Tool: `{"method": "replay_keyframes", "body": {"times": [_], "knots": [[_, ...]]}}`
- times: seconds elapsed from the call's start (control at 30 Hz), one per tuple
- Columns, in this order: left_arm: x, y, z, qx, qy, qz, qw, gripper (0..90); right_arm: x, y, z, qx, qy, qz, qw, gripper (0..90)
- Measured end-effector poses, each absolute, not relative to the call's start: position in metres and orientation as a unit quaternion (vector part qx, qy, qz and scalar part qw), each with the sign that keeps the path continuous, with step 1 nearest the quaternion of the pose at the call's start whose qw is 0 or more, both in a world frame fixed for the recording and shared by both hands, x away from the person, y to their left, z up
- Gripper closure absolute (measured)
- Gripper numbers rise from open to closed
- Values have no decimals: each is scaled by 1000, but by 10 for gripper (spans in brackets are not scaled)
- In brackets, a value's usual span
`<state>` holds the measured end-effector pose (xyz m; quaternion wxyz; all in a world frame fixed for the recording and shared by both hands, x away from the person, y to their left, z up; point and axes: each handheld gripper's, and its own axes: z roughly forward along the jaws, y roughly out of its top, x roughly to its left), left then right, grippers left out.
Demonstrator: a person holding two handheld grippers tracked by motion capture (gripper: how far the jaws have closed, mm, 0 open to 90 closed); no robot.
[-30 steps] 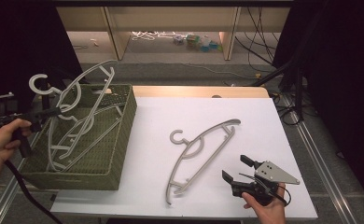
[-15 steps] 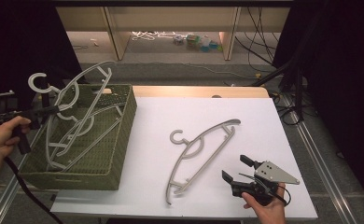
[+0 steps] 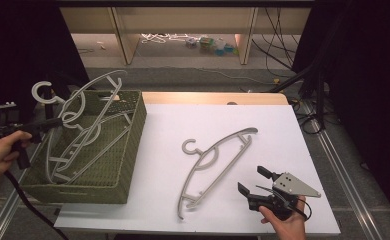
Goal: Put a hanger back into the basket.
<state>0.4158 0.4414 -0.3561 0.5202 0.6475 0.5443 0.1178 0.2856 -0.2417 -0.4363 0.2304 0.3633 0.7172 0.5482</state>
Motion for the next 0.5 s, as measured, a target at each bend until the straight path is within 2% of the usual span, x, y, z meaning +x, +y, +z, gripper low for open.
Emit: {"method": "replay_keyframes", "body": {"times": [0.5], "knots": [[412, 439, -370, 687, 520, 114, 495, 800, 286, -241, -437, 364, 719, 546, 230, 161]]}}
